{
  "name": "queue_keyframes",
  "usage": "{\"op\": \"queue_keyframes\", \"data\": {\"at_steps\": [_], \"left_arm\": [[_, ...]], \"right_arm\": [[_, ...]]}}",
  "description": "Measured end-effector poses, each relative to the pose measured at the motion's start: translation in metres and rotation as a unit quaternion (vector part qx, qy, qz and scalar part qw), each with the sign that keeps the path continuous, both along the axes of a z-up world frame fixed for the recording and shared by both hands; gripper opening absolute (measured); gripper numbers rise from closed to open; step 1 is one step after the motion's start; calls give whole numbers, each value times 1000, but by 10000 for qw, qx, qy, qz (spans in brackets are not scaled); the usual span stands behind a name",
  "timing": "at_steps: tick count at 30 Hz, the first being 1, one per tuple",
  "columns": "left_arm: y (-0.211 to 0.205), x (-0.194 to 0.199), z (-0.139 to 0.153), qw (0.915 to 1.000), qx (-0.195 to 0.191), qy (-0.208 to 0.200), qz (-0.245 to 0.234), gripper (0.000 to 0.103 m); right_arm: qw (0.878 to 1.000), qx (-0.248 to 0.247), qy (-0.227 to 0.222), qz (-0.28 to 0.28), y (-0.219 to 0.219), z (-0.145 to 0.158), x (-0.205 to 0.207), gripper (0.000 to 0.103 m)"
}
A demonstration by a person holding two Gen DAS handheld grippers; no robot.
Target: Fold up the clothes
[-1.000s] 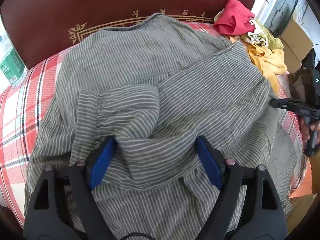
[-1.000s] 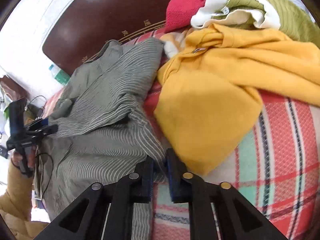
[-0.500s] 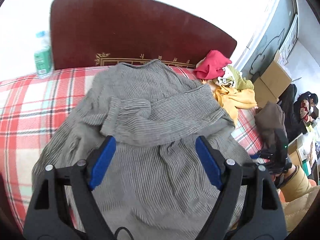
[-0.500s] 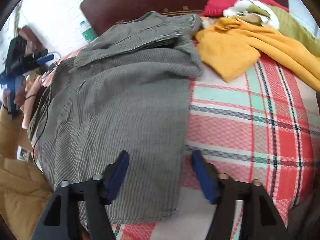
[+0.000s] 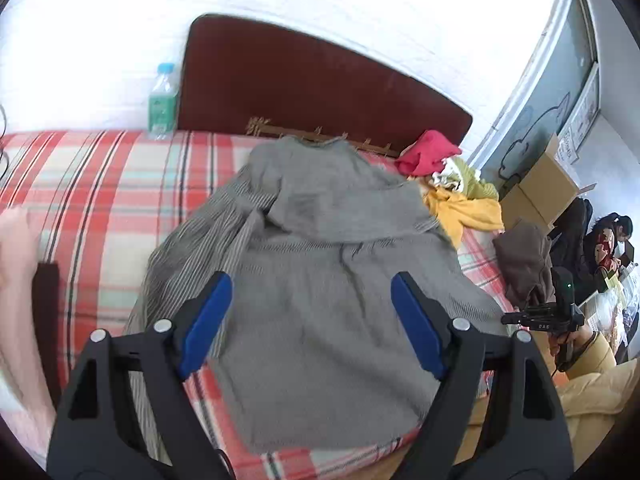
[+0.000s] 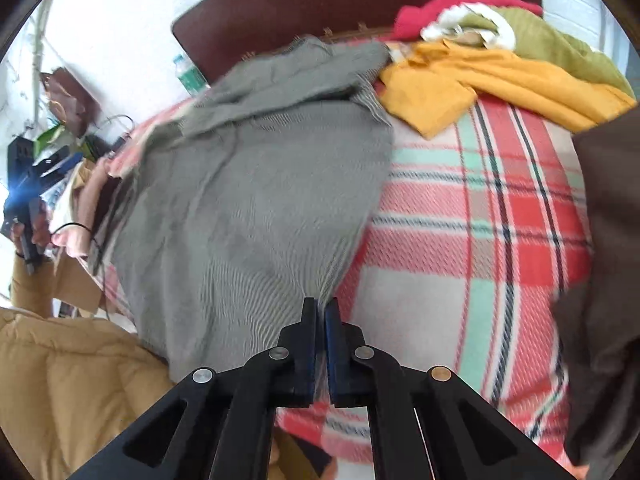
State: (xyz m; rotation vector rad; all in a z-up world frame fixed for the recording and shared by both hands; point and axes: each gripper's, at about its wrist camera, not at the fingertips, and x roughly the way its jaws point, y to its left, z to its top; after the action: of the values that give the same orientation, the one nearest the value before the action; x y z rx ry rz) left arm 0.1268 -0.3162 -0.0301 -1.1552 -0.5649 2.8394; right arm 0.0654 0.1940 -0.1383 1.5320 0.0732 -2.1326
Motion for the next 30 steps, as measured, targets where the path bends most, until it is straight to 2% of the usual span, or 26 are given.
{"op": "queue_keyframes", "data": {"at_steps": [2, 4, 6, 9, 12, 14, 17, 18, 22, 23, 26, 27, 30], "left_arm": [[-5, 9, -14, 9997, 67, -225, 91, 83], [-6, 14, -29, 9988, 188, -441, 100, 83], [-6, 17, -47, 9973, 321, -642, 127, 83], [-4, 21, -70, 9950, 418, -886, 199, 83], [2, 22, -89, 9926, 576, -1059, 159, 83], [8, 26, -94, 9929, 535, -1058, 105, 83], [5, 45, -88, 9953, 634, -730, 76, 83], [0, 52, -86, 9956, 685, -629, 121, 83], [-26, 83, -84, 9939, 914, -369, 491, 83], [-32, 88, -85, 9931, 954, -345, 587, 83], [-46, 105, -88, 9898, 1125, -285, 820, 83], [-49, 110, -90, 9888, 1177, -260, 879, 83], [-56, 123, -93, 9871, 1248, -212, 985, 83]], "right_arm": [[9993, 365, -68, -103, -2, -6, -2, 8], [9990, 345, 153, -220, -4, 8, -6, 14], [9983, 216, 531, -78, -19, 30, -10, 27], [9946, -254, 890, 477, -64, 56, -19, 48], [9846, -331, 1081, 1332, -131, 70, -29, 50], [9731, -327, 1239, 1914, -178, 79, -33, 50], [9465, -325, 1580, 2797, -256, 93, -32, 53], [9374, -367, 1640, 3052, -282, 96, -32, 59], [9019, -428, 1653, 3968, -386, 96, -24, 64], [8926, -412, 1631, 4182, -411, 92, -17, 64], [8748, -152, 1307, 4662, -478, 65, -4, 67], [8755, -88, 1037, 4718, -500, 53, -2, 67], [8967, -473, -195, 4397, -540, 24, -15, 67]]}}
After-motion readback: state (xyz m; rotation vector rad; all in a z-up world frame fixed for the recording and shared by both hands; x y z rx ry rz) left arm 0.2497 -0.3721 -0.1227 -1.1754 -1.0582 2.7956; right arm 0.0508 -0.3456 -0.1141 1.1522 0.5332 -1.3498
